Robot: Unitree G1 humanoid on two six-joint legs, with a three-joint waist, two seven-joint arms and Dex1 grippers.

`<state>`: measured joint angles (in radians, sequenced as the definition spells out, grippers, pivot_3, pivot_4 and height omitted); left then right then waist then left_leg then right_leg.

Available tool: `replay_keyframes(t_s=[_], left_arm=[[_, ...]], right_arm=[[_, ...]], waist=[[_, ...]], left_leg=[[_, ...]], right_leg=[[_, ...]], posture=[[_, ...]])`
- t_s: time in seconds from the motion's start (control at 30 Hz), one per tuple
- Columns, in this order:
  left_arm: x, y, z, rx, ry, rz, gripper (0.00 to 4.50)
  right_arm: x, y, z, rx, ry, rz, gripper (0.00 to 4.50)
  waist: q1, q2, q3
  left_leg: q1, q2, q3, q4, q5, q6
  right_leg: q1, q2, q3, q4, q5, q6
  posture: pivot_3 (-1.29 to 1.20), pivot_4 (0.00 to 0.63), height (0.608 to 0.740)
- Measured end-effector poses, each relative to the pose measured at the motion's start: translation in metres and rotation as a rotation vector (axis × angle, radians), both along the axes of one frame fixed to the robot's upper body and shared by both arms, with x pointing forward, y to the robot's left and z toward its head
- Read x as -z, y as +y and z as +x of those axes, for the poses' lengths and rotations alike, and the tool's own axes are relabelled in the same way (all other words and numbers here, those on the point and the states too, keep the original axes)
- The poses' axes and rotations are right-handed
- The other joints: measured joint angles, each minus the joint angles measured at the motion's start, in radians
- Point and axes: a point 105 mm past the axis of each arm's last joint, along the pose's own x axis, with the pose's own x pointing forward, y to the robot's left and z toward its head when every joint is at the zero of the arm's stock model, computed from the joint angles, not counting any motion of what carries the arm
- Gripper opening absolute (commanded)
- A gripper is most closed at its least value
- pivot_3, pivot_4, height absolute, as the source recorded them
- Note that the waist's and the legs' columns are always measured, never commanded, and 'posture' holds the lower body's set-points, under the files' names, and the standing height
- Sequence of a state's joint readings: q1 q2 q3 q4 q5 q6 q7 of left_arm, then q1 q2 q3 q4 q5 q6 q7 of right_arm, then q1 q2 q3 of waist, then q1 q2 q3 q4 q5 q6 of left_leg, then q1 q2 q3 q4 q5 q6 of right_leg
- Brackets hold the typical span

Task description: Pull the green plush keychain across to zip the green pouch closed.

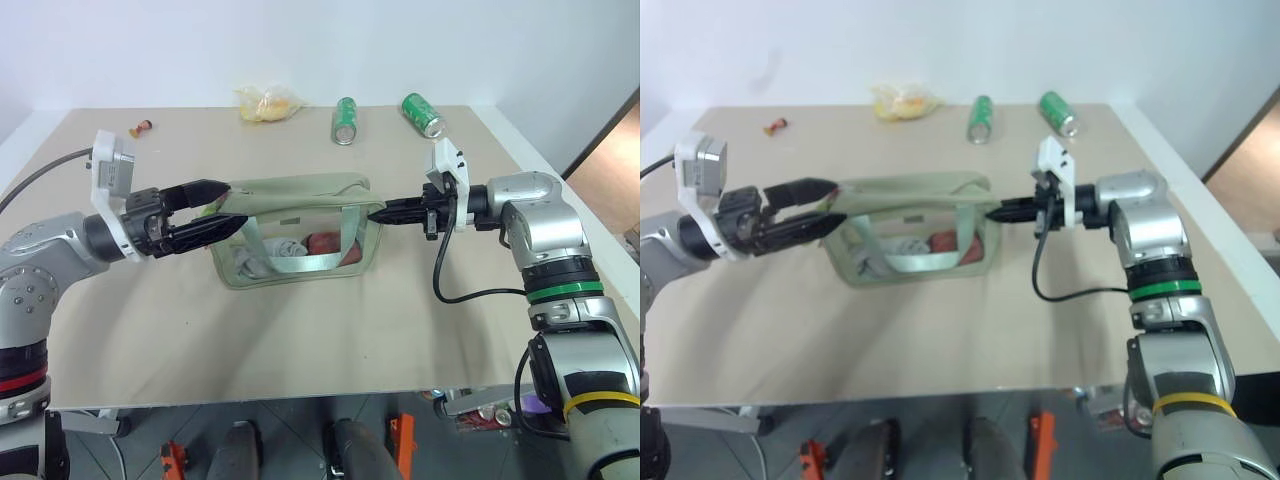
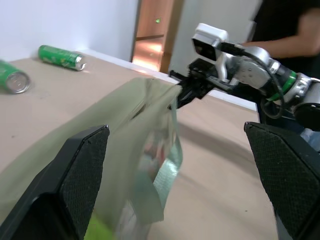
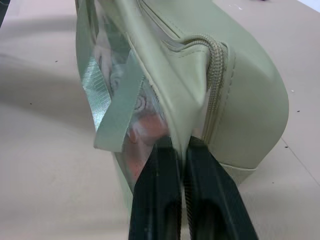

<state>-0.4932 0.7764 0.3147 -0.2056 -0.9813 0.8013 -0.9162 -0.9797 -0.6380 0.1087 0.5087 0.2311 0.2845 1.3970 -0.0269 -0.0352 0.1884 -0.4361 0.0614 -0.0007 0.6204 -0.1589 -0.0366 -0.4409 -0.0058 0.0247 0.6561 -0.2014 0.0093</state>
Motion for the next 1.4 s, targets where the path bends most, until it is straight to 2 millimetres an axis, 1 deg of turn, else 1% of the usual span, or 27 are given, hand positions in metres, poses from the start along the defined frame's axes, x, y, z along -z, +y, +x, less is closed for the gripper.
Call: replay_keyframes(t_s=[0.07,0.17,0.23,0.3,0.37,0.5,0.8,1.0,1.13,1.17,1.2,1.33,1.4], left_arm=[[-0.003,0.01,0.004,-0.05,-0.005,-0.025,4.5],[-0.002,0.033,0.011,-0.16,0.009,-0.077,4.5],[0.009,0.044,0.011,-0.213,0.045,-0.076,4.5],[0.026,0.052,0.009,-0.245,0.104,-0.068,4.5],[0.035,0.055,0.008,-0.262,0.14,-0.065,4.5],[0.038,0.054,0.0,-0.258,0.151,-0.025,4.5],[0.029,0.035,-0.012,-0.169,0.123,-0.007,4.5],[0.034,0.034,-0.011,-0.165,0.14,0.012,4.5],[0.041,0.037,-0.006,-0.185,0.158,0.037,4.5],[0.045,0.036,-0.005,-0.182,0.169,0.044,3.96],[0.048,0.036,-0.005,-0.18,0.179,0.05,3.68],[0.049,0.032,-0.004,-0.161,0.183,0.056,2.23],[0.051,0.03,-0.004,-0.152,0.188,0.056,1.64]], right_arm=[[0.0,0.0,0.0,-0.001,0.0,0.0,0.02],[0.0,0.0,0.0,0.002,0.0,-0.001,0.02],[0.0,0.001,0.001,0.006,0.0,-0.001,0.02],[0.001,0.001,0.001,0.011,0.004,0.0,0.02],[0.002,0.0,0.001,0.018,0.005,0.0,0.02],[0.005,-0.001,0.001,0.025,0.009,-0.001,0.02],[0.008,-0.001,0.001,0.028,0.008,-0.01,0.02],[0.009,-0.001,0.001,0.034,0.007,-0.01,0.02],[0.01,-0.001,0.001,0.04,0.0,-0.011,0.02],[0.01,-0.001,0.0,0.04,-0.001,-0.012,0.0],[0.01,-0.001,0.0,0.039,-0.003,-0.013,0.0],[0.011,-0.002,-0.001,0.044,0.001,-0.003,0.0],[0.011,-0.002,-0.001,0.046,0.005,0.001,0.0]], waist=[[0.0,0.0,0.0],[-0.001,0.0,0.0],[-0.001,0.0,0.0],[-0.001,0.0,0.0],[-0.001,0.0,0.0],[-0.001,0.0,0.0],[-0.002,0.0,0.0],[-0.002,0.0,0.0],[-0.002,0.0,0.0],[-0.002,0.0,0.0],[-0.002,0.0,0.0],[-0.002,0.0,0.0],[-0.002,0.0,0.0]], left_leg=[[0.0,0.0,0.0,0.0,0.0,0.0],[0.0,0.0,0.0,0.0,0.0,0.0],[0.0,0.0,0.001,0.0,0.0,0.0],[0.0,0.0,0.0,0.0,0.0,0.0],[0.0,0.0,0.0,0.0,0.0,0.0],[0.001,0.0,0.0,0.0,0.0,0.0],[0.003,0.0,0.001,0.0,0.0,0.0],[0.003,0.0,0.001,0.0,0.0,0.0],[0.004,0.0,0.001,0.0,0.0,0.0],[0.004,0.0,0.001,0.0,0.0,0.0],[0.004,0.0,0.001,0.0,0.0,0.0],[0.004,0.0,0.001,0.0,0.0,0.0],[0.004,0.0,0.002,0.0,0.0,0.0]], right_leg=[[0.0,0.0,0.0,0.0,0.0,0.0],[0.0,0.0,0.0,0.0,0.0,0.0],[0.0,0.0,0.001,0.0,0.0,0.0],[0.0,0.0,0.0,0.0,0.0,0.0],[0.0,0.0,0.0,0.0,-0.001,-0.001],[0.0,0.0,0.0,0.0,-0.002,-0.004],[0.001,0.0,0.001,0.0,-0.001,-0.005],[0.001,0.0,0.001,0.0,-0.001,-0.005],[0.002,0.0,0.001,0.0,-0.001,-0.005],[0.002,0.0,0.001,0.0,-0.001,-0.005],[0.002,0.0,0.001,0.0,-0.001,-0.005],[0.002,0.0,0.001,0.0,-0.002,-0.005],[0.002,0.0,0.002,0.0,-0.001,-0.005]], posture=[[0.0,0.15,0.74],[0.0,0.15,0.74],[0.0,0.15,0.74],[0.0,0.15,0.74],[0.0,0.15,0.74],[0.0,0.15,0.74],[0.0,0.15,0.74],[0.0,0.15,0.74],[0.0,0.15,0.74],[0.0,0.15,0.74],[0.0,0.15,0.74],[0.0,0.15,0.74],[0.0,0.15,0.74]])
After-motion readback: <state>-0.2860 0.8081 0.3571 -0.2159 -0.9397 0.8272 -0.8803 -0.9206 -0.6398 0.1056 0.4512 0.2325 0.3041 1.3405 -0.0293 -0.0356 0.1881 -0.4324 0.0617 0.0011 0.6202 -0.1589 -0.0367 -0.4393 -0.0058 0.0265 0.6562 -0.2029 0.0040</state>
